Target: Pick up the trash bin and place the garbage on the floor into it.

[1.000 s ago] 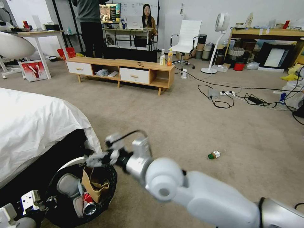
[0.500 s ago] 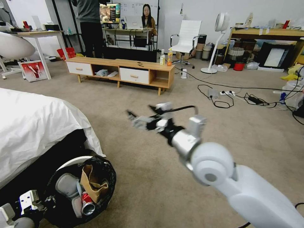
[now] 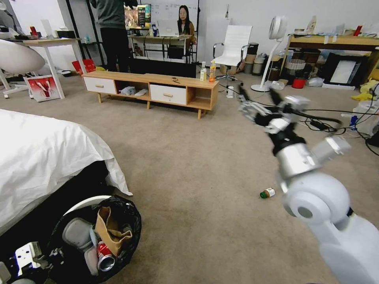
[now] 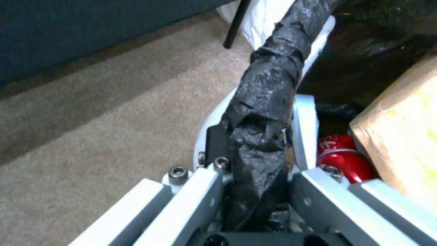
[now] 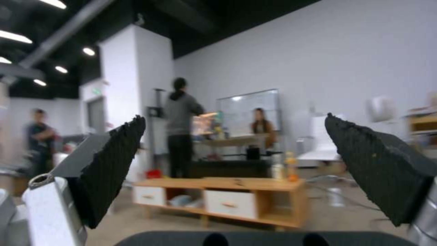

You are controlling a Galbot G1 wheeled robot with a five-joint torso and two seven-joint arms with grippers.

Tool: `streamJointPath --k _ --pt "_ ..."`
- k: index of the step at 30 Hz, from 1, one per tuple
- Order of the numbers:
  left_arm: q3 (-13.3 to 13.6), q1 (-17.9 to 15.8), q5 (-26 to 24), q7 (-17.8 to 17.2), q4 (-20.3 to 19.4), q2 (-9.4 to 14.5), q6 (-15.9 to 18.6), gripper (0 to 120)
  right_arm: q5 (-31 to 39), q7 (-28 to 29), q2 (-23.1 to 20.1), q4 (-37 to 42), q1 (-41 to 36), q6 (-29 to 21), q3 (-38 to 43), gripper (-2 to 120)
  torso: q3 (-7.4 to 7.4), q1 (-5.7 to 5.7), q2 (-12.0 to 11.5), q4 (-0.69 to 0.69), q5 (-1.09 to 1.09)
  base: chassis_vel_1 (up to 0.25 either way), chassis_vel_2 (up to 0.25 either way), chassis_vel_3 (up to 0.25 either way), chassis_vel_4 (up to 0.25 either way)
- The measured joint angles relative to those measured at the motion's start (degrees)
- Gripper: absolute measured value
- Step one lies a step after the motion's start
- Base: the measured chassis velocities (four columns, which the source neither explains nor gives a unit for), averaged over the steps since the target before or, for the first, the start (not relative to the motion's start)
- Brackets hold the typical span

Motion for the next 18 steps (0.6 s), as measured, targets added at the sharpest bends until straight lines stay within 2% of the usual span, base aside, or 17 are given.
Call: streamJointPath --k 1,3,4,6,10,11,12,14,15,16,17,18 --pt "0.0 0.0 0.0 0.0 0.0 0.0 0.0 1 0.0 0.0 0.0 0.0 0.0 0.0 0.0 100 0.0 0.0 0.0 0.0 0.0 0.0 0.0 0.0 0.0" --pt "0.49 -0.02 1.15 0.35 -0.31 -0.48 0.0 1 -6.01 0.16 0.17 1.76 -5.95 0.17 3.09 100 0.0 0.0 0.0 0.01 -0.01 0.0 0.0 0.0 0.0" --pt "0.49 -0.02 1.15 0.35 -0.31 -0.48 0.0 1 -6.01 0.16 0.17 1.76 -5.95 0.17 3.09 100 0.0 0.0 0.0 0.01 -0.01 0.0 0.0 0.0 0.0" --pt "0.87 -0.01 2.86 1.25 -0.62 -1.01 0.0 1 -11.52 0.67 1.2 4.17 -14.18 0.11 6.51 100 0.0 0.0 0.0 0.0 -0.01 0.0 0.0 0.0 0.0" --pt "1.04 0.01 3.78 1.7 -0.81 -1.28 0.0 1 -15.23 1.27 2.45 5.81 -20.31 -0.28 8.61 100 0.0 0.0 0.0 0.01 -0.01 0.0 0.0 0.0 0.0" --pt "1.15 0.0 4.38 2.08 -0.94 -1.45 0.0 1 -18.65 1.36 3.67 6.79 -23.87 -0.43 10.12 100 0.0 0.0 0.0 0.01 -0.02 0.0 0.0 0.0 0.0" --pt "1.15 0.0 4.38 2.08 -0.94 -1.45 0.0 1 -18.65 1.36 3.67 6.79 -23.87 -0.43 10.12 100 0.0 0.0 0.0 0.01 -0.02 0.0 0.0 0.0 0.0" --pt "1.52 -0.2 5.03 2.65 -1.29 -1.87 0.0 1 -27.09 1.13 7.06 9.36 -32.05 -0.37 13.72 100 -0.01 0.0 0.0 -0.02 -0.02 0.0 0.0 0.0 0.0" --pt "1.52 -0.2 5.03 2.65 -1.29 -1.87 0.0 1 -27.09 1.13 7.06 9.36 -32.05 -0.37 13.72 100 -0.01 0.0 0.0 -0.02 -0.02 0.0 0.0 0.0 0.0" --pt "1.75 -0.47 5.63 3.11 -1.49 -2.11 0.0 1 -29.02 1.01 9.72 10.96 -35.47 -0.33 15.47 100 0.0 0.0 0.0 -0.01 -0.02 0.0 0.0 0.0 0.0" --pt "1.75 -0.47 5.63 3.11 -1.49 -2.11 0.0 1 -29.02 1.01 9.72 10.96 -35.47 -0.33 15.47 100 0.0 0.0 0.0 -0.01 -0.02 0.0 0.0 0.0 0.0" --pt "1.94 -0.66 5.99 3.33 -1.58 -2.2 0.0 1 -30.14 0.92 11.65 11.54 -37.24 0.02 16.43 100 0.0 0.0 0.0 0.01 -0.02 0.0 0.0 0.0 0.0"
